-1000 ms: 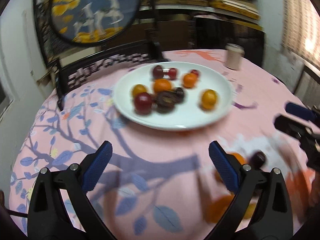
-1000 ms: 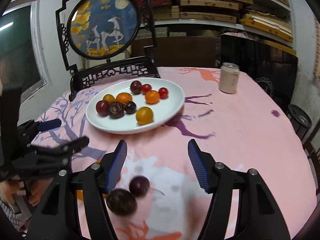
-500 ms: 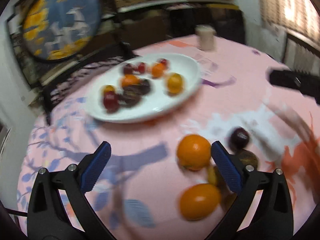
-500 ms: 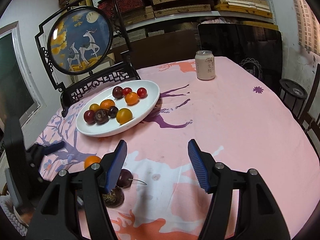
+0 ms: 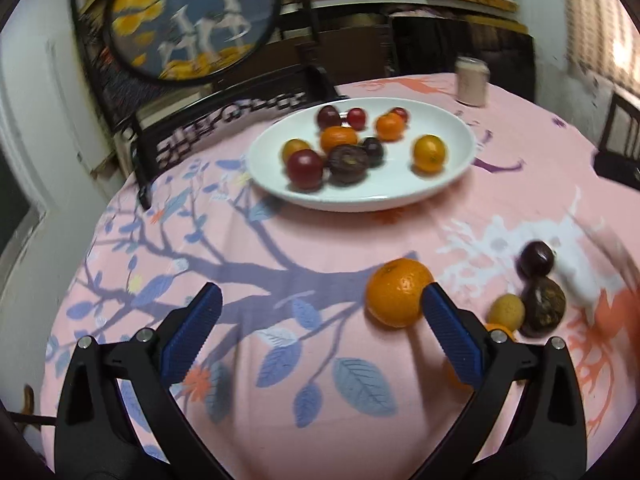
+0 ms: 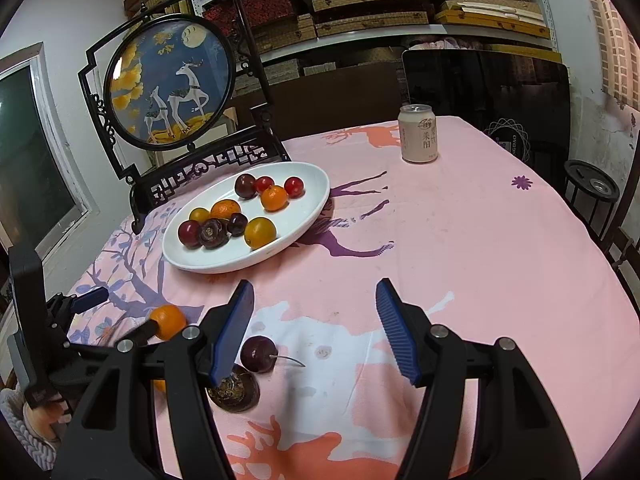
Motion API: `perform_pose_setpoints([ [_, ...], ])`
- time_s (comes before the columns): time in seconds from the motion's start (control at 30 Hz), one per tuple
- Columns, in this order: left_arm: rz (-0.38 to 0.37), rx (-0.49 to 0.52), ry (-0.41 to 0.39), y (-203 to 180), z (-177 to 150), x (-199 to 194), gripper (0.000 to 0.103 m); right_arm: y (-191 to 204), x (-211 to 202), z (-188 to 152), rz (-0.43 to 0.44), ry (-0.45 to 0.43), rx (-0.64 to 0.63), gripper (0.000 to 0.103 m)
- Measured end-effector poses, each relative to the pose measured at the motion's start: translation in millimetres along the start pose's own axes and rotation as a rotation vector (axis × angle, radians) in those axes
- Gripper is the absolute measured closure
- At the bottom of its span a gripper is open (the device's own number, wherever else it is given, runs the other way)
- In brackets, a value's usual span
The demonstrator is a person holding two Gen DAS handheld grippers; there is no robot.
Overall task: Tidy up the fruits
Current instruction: 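Grasp a mandarin with the left tool while the right tool grasps a stemmed dark cherry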
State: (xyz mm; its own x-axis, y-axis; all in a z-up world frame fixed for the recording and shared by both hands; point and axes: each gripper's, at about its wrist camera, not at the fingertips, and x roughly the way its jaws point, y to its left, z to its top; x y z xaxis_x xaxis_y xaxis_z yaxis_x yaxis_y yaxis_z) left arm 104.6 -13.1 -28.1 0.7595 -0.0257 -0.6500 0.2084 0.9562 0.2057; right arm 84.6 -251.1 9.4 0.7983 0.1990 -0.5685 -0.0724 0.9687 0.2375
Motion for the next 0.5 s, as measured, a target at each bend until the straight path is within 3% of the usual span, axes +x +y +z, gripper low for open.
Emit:
perform_pose_setpoints([
  [0.1, -0.005, 0.038, -0.012, -9.4, -0.9, 0.1, 0.002, 2.0, 1.0, -1.1, 0.005, 0.008, -0.005, 0.039],
  [0.37, -0.121, 0.071, -0.016, -23.9, 1.4, 0.9, 0.004, 4.6, 6.5, -3.0, 0.002, 0.031, -0.019, 0.039],
  [0.43, -0.148, 0.082, -0.006, -27.6, 1.9, 3.6, 0.009, 4.0, 7.8, -3.3, -0.001, 0.035, -0.018, 0.039],
  [0.5, -0.195, 0.072, 0.009, -28.0, 2.6, 6.0, 0.023, 4.0, 8.6, -3.7, 0.003, 0.039, -0.018, 0.039],
])
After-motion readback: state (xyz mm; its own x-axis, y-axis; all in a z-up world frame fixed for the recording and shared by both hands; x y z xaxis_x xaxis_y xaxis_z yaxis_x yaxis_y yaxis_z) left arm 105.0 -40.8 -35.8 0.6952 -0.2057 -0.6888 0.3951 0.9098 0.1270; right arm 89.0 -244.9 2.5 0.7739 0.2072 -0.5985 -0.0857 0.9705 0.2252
